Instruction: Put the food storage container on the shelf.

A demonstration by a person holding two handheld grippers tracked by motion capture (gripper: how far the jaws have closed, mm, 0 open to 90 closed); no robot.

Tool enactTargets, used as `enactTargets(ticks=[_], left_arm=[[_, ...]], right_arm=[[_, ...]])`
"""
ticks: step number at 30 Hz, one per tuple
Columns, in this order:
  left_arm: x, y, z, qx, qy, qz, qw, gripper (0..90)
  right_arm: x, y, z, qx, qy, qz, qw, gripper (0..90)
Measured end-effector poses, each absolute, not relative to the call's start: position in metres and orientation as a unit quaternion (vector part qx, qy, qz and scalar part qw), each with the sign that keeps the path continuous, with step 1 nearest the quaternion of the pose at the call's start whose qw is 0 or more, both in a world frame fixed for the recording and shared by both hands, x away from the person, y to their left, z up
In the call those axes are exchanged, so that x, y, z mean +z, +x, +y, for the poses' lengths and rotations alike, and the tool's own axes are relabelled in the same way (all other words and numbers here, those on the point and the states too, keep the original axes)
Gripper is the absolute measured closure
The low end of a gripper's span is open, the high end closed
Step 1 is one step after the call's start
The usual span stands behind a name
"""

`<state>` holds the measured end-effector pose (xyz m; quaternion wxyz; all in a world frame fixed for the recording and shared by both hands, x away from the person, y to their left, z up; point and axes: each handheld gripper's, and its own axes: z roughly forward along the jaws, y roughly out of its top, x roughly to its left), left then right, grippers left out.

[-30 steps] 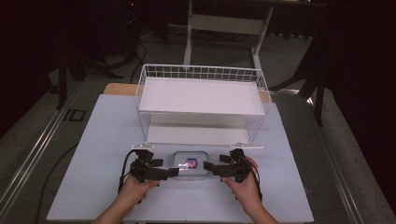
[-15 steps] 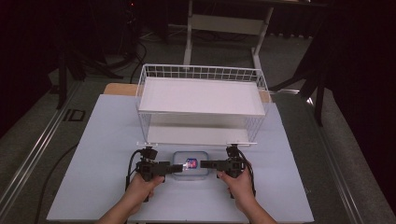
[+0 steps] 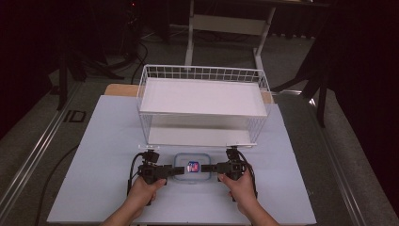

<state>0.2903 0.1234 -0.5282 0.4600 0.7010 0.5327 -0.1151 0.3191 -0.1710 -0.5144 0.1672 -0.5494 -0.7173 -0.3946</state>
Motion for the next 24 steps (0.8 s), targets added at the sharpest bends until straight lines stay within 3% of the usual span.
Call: enactTargets(ticks=[11,19,24], left_arm=[[-0.517,0.275,0.116,-0.078,0.708,0.540,0.449,45.9],[-0.499,0.293,0.111,-0.060,0.703,0.523,0.479,46.6],[-0.489,0.307,0.107,-0.045,0.712,0.504,0.486,46.6]], right_arm=[[-0.507,0.307,-0.169,-0.402,-0.530,-0.736,0.130,44.3],[-0.486,0.313,-0.175,-0.432,-0.519,-0.733,0.080,44.4],[-0.479,0.321,-0.181,-0.441,-0.523,-0.725,0.079,44.5]])
